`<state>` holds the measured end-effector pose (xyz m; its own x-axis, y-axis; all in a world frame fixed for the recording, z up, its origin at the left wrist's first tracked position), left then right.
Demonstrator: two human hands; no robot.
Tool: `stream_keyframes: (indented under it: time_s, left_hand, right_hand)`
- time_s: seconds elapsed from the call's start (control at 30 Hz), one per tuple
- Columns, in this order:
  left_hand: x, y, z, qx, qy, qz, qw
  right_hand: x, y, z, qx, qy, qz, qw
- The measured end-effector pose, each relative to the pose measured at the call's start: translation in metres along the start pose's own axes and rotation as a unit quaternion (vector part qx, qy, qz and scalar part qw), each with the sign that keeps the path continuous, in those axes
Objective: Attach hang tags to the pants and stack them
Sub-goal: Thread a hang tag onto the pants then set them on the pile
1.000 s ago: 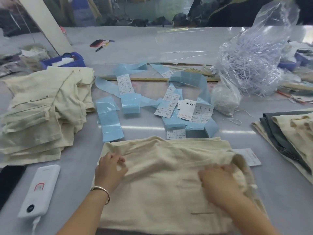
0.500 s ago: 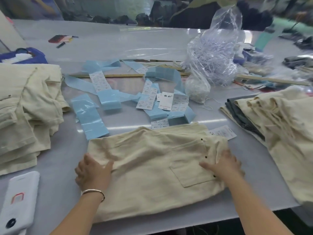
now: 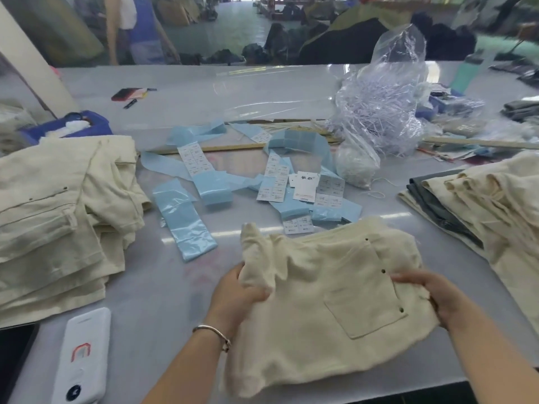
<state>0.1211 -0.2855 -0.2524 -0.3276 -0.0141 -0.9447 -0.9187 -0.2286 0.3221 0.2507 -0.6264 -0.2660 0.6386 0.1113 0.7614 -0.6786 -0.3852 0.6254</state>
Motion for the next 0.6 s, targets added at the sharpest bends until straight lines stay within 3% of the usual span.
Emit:
stream_keyframes:
  time_s: [0.23, 0.47, 0.6]
  left_hand:
    - [-0.132, -0.002, -0.078, 0.099, 0.06, -0.112, 0.987]
    - [-0.269, -0.015, -0.251, 0.223, 0.036, -0.216, 0.95]
    - [-0.357, -0.012, -0.36, 0.296, 0.028, -0.284, 0.911]
  right_hand:
    - [0.085, 0.064, 0.016, 0.015, -0.025, 0.193, 0.981]
    - [0.16, 0.176, 0.129, -0.14, -0.067, 0.362, 0.919]
    - [0.182, 0.268, 0.232, -0.24, -0.102, 0.452, 0.853]
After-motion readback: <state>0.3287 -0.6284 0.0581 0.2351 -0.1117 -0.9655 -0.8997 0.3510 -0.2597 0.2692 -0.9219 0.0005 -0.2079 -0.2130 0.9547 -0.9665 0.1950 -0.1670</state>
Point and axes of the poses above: each hand's wrist, its own y-axis away from the middle knuckle, its own z-axis out of the back of the hand, x = y × z, the point moved 10 cm from there along -y, towards the middle knuckle, and after that the axes turned 12 degrees about x, right-handed, at the moved point
